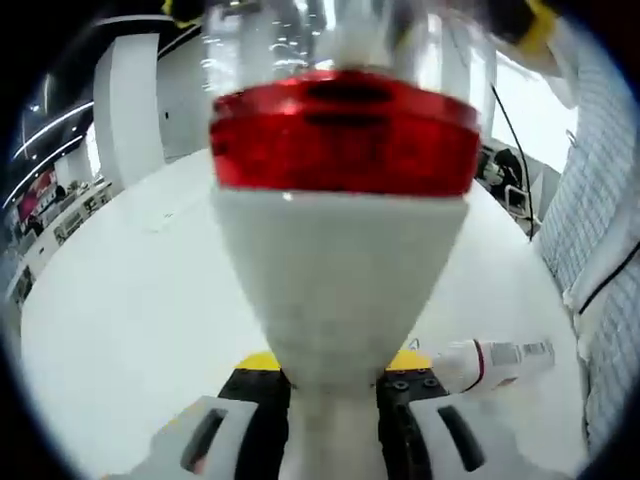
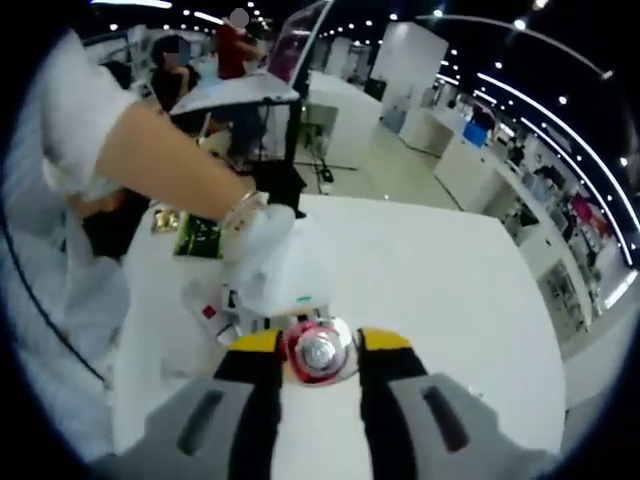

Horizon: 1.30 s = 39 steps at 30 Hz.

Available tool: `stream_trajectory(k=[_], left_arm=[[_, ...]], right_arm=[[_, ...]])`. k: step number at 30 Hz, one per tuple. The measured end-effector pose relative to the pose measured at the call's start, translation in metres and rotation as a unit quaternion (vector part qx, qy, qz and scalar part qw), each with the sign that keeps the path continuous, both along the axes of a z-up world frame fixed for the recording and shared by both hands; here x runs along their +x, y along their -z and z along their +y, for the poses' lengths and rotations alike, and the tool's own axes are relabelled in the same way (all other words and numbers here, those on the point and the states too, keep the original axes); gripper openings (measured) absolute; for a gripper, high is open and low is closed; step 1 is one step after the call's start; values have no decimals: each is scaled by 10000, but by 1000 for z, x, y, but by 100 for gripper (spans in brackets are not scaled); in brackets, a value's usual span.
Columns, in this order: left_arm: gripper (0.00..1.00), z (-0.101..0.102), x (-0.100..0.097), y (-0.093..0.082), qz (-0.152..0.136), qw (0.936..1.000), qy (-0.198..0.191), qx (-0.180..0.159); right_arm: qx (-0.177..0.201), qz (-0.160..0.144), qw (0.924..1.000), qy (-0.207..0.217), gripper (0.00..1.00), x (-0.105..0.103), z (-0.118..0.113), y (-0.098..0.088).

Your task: Arrange the skincare products in the storage area until every visible bottle or jar stands upright without overlapping.

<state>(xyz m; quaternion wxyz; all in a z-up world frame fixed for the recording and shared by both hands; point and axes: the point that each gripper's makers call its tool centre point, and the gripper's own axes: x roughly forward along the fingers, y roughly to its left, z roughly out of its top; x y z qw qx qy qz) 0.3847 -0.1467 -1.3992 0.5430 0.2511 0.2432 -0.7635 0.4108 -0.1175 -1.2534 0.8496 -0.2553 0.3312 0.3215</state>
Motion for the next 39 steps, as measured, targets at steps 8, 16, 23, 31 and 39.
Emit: stream_trajectory(k=[8, 16, 23, 31, 39], left_arm=[[47, 9, 3, -20, 449, 9972, -459, -375], [43, 7, -4, -37, 524, 9916, -873, -797], [44, 7, -7, -36, 394, 9834, -1423, -1054], [43, 14, -14, -38, 558, 9765, -1785, -1073], [43, 22, -27, -44, 559, 9714, -2002, -1147]], right_arm=[[-206, -684, 9960, -543, 32, -7, 1, -1], [351, -933, 9945, 319, 38, -24, -22, 10], [936, 40, 9891, 1141, 25, -41, -27, 68], [1089, -75, 9842, 1397, 14, -44, -18, 82], [1186, -118, 9788, 1663, 10, -47, -27, 84]])
